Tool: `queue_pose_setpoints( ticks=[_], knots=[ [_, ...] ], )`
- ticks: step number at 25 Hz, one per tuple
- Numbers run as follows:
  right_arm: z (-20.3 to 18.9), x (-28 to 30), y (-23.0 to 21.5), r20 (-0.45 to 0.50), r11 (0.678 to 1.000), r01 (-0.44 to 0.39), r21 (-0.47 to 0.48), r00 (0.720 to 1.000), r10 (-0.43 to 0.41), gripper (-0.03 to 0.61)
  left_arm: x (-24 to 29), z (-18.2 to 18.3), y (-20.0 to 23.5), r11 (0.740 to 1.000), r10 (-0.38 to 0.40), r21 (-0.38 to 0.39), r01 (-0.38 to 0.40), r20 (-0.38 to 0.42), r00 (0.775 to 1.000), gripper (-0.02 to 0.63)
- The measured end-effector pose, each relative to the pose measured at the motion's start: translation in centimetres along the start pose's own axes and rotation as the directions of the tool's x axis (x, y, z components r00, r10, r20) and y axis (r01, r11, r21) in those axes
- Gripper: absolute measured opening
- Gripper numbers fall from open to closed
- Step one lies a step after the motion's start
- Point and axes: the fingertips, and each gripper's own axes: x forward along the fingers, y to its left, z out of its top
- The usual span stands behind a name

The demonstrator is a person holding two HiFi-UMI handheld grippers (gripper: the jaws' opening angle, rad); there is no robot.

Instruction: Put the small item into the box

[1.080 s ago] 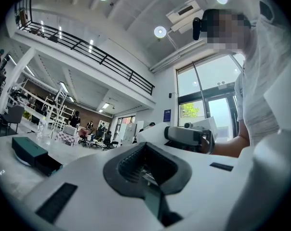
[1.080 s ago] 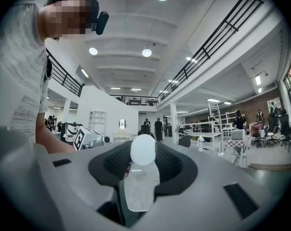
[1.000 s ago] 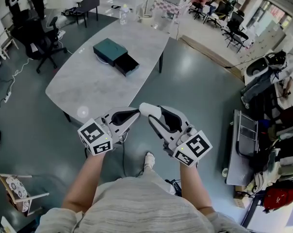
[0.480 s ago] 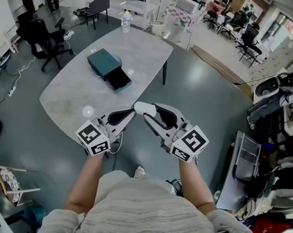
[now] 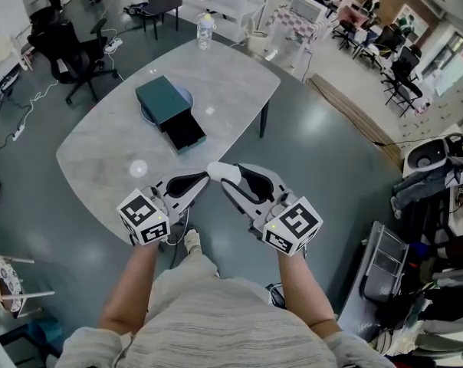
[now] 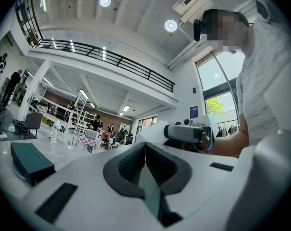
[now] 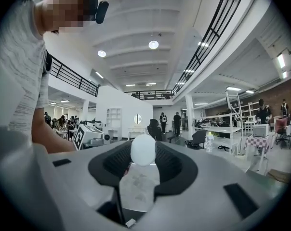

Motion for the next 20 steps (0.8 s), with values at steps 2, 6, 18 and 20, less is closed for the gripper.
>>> queue_pose_setpoints(
  ticks=[2,6,18,20],
  knots=[
    [-0.5,1.7,-1.7,-0.014,1.0,-0.003,0.005,1.0,0.003,0.166,0.7,-0.2,2.3,1.0,0.012,-0.007,-0.012,-0.001,1.0,0.02],
    [-0.8,5.8,-5.2,-0.037,1.0,-0.027,0.004,0.999,0.027,0.166,1.7,0.1,7.4,0.999,0.043,0.002,-0.043,-0.001,0.999,0.02],
    [0.3,18.5,-10.7,-0.042,0.996,-0.083,-0.028,0.996,0.082,0.166,0.6,3.2,20.7,0.989,0.138,0.06,-0.139,0.015,0.99,0.02],
    [0.0,19.7,-11.2,-0.047,0.996,-0.089,-0.025,0.995,0.088,0.166,0.4,3.2,22.0,0.985,0.156,0.07,-0.157,0.013,0.988,0.021]
  ],
)
